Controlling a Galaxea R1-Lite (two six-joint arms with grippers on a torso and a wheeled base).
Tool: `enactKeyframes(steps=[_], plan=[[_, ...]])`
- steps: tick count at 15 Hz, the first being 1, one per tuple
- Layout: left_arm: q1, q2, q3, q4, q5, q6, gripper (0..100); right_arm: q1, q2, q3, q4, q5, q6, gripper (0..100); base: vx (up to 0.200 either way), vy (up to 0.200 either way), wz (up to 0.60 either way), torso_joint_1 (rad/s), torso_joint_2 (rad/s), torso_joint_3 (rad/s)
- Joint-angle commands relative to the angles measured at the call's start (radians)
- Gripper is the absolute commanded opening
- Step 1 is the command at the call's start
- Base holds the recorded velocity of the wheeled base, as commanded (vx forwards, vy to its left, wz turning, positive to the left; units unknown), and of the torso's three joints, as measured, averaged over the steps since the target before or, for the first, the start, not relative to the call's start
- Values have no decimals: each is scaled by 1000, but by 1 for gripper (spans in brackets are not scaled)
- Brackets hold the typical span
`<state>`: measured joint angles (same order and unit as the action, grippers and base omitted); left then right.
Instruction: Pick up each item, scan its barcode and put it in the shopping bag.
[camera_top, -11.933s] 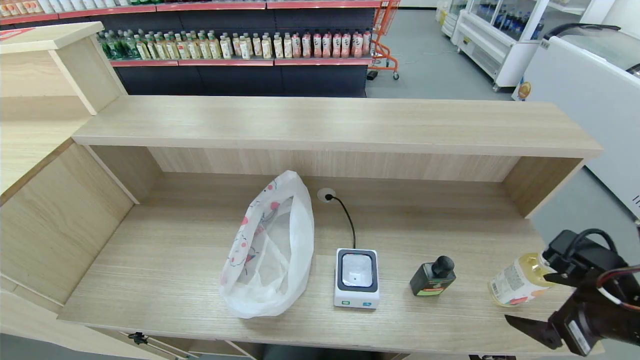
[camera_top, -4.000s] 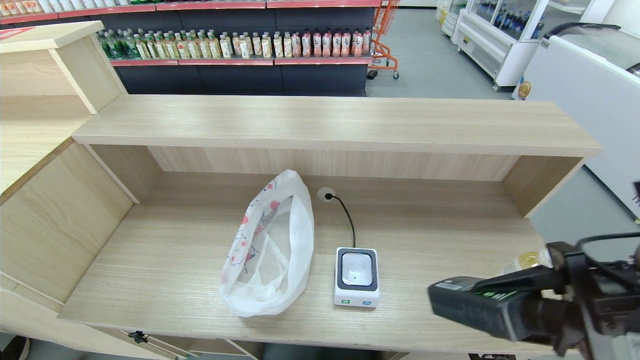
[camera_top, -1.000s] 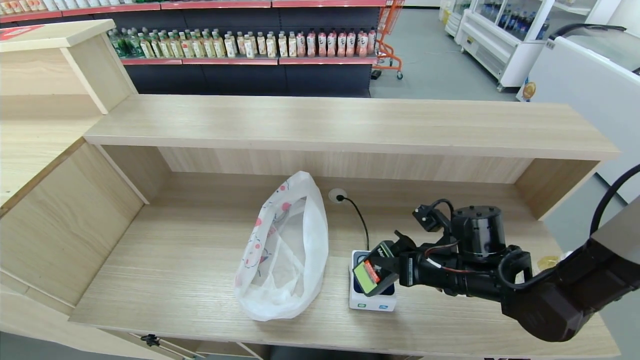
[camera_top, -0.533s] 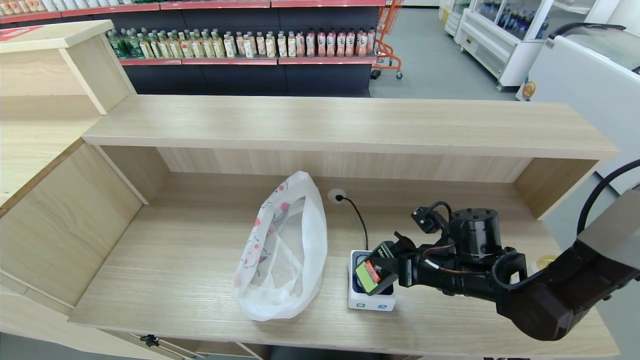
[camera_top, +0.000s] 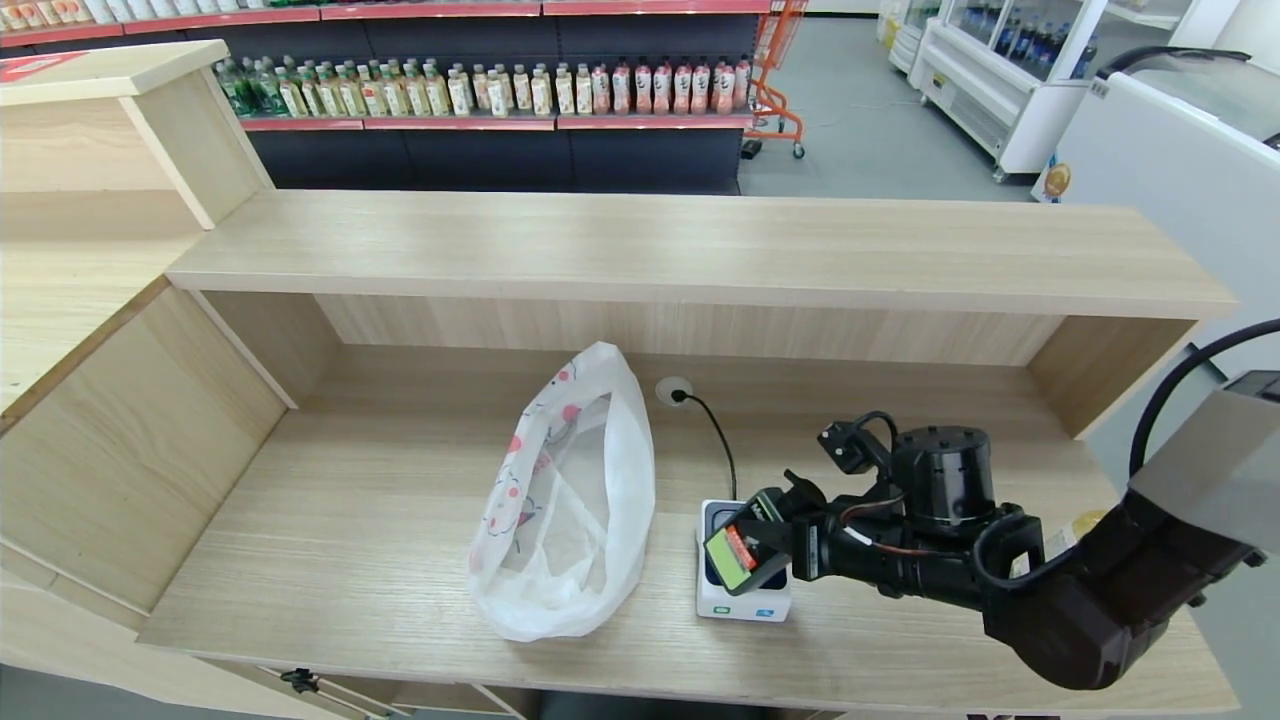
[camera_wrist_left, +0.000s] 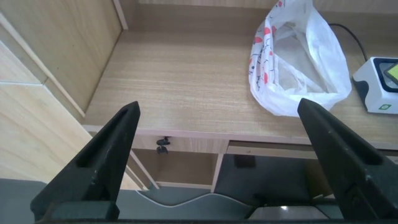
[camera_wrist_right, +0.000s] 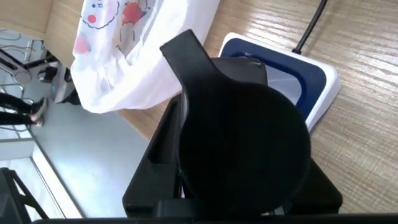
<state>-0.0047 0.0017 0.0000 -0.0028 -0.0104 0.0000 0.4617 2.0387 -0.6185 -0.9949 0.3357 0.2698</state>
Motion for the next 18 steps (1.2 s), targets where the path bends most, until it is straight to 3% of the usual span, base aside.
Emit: enactKeyframes(steps=[1,4,8,12,18], plan=[[0,0,0,0,0,0,100,-2,-3,11,1,-1,0,0,0,0,0,0,0,0],[0,0,0,0,0,0,100,-15,-66,14,-114,-34,-3,0,0,0,0,0,0,0],[0,0,0,0,0,3,100,-109,-227,26,-130,-35,-173,0,0,0,0,0,0,0],[0,0,0,0,0,2,100,-124,-311,111,-126,-35,-188,0,0,0,0,0,0,0],[2,-2,0,0,1,3,100,-94,-282,103,-119,-37,-211,0,-200,0,0,2,0,3]])
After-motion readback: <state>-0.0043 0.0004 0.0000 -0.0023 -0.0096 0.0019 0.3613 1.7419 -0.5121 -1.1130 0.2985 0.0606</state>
